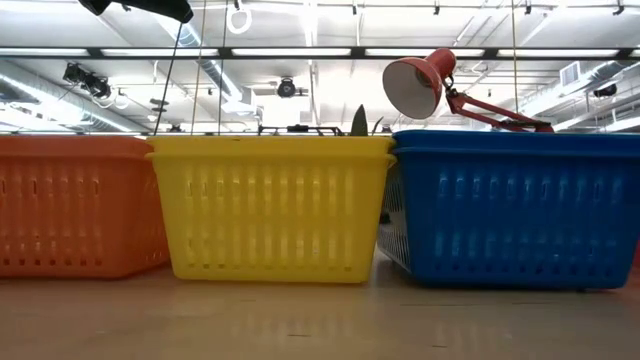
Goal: Stack baskets by color
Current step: Adjust the stacked red bins, then return to Home Position
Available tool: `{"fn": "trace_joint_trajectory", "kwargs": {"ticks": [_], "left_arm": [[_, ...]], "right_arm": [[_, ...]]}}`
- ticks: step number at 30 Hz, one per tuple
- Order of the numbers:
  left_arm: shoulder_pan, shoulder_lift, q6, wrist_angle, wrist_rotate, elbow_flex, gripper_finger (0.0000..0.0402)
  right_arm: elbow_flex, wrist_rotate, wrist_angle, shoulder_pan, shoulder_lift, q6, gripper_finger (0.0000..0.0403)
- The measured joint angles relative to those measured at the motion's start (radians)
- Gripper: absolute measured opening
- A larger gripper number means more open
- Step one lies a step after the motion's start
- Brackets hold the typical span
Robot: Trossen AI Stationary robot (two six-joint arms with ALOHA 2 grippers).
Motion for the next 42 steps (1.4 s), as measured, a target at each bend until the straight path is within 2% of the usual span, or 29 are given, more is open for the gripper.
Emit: {"fn": "trace_joint_trajectory", "kwargs": {"ticks": [4, 10, 17, 20, 25, 28, 30, 32, 35, 38, 42], "left_arm": [[0.0, 0.0, 0.0, 0.0, 0.0, 0.0, 0.0009], [0.0, 0.001, 0.001, 0.0, 0.0, 0.0, 0.0023], [0.0, 0.001, 0.0, 0.0, 0.0, 0.0, 0.0011], [0.0, 0.001, 0.0, 0.0, 0.011, 0.0, 0.0009], [0.0, 0.002, -0.001, -0.001, 0.039, 0.0, 0.0017], [0.0, 0.002, -0.001, -0.001, 0.038, 0.0, 0.0018], [-0.001, 0.002, -0.001, -0.001, 0.026, 0.0, 0.0013], [-0.009, 0.0, 0.0, -0.019, 0.006, 0.0, 0.0007], [-0.023, -0.029, -0.023, -0.111, -0.027, 0.0, 0.0005], [-0.029, -0.089, -0.104, -0.264, -0.031, 0.0, 0.0004], [-0.027, -0.172, -0.205, -0.414, -0.081, -0.017, 0.0003]], "right_arm": [[0.0, 0.051, 0.0, -0.056, 0.015, -0.017, 0.0002], [0.0, 0.066, 0.0, -0.144, 0.015, -0.057, 0.0002], [0.0, 0.131, 0.012, -0.213, 0.015, -0.123, 0.0002], [0.012, 0.124, -0.026, -0.207, -0.004, -0.143, 0.0002], [0.037, 0.125, -0.145, -0.147, -0.045, -0.071, 0.0002], [0.037, 0.126, -0.125, -0.116, -0.055, -0.05, 0.0002], [0.037, 0.138, -0.067, -0.099, -0.048, -0.098, 0.0002], [0.037, 0.191, -0.008, -0.074, -0.044, -0.186, 0.0002], [0.036, 0.339, -0.017, -0.022, -0.085, -0.231, 0.0002], [0.03, 0.453, -0.067, 0.021, -0.183, -0.231, 0.0002], [-0.059, 0.541, 0.019, 0.03, -0.358, -0.366, 0.0001]]}}
